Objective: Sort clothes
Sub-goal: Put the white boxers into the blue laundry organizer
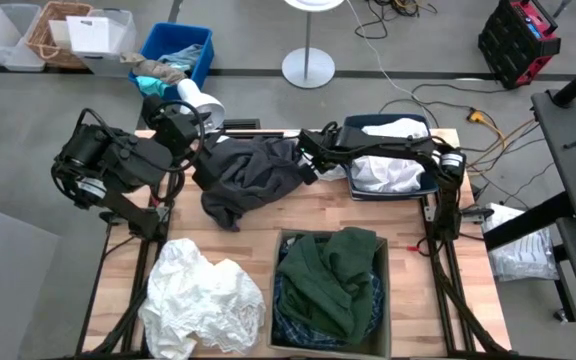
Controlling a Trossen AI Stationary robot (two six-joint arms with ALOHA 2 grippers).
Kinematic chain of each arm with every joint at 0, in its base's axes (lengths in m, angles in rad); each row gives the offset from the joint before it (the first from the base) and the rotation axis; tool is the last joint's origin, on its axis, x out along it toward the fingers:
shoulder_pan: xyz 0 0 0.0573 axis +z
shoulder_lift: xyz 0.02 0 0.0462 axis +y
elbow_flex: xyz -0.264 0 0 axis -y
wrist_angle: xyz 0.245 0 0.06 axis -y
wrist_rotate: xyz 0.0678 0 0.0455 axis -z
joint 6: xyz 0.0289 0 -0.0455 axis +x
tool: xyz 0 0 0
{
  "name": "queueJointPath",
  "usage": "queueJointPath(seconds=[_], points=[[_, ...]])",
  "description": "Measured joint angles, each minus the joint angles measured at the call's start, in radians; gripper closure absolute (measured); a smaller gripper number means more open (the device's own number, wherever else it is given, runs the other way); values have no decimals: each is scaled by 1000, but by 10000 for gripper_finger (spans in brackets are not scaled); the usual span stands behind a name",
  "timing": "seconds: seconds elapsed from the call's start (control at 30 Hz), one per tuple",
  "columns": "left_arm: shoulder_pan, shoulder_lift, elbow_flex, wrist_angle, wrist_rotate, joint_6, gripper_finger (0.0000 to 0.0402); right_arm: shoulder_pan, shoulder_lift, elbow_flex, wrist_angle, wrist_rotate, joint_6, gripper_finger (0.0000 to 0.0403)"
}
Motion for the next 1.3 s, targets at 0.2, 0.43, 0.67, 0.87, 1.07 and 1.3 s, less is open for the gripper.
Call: queueJointPath(seconds=[0.2,0.43,0.67,0.87,1.07,1.3], points=[[0,0,0,0,-2,0,233,-16,0,-3,34,0,-5,390],[0,0,0,1,-3,-4,233,-32,0,-4,47,0,-33,390],[0,0,0,2,-3,9,233,-32,11,-3,55,16,-203,390],[0,0,0,3,-3,15,233,-7,36,-3,9,71,-290,390],[0,0,0,3,-3,15,233,1,46,-3,15,88,-310,390],[0,0,0,5,-3,15,233,4,48,-2,17,88,-285,343]])
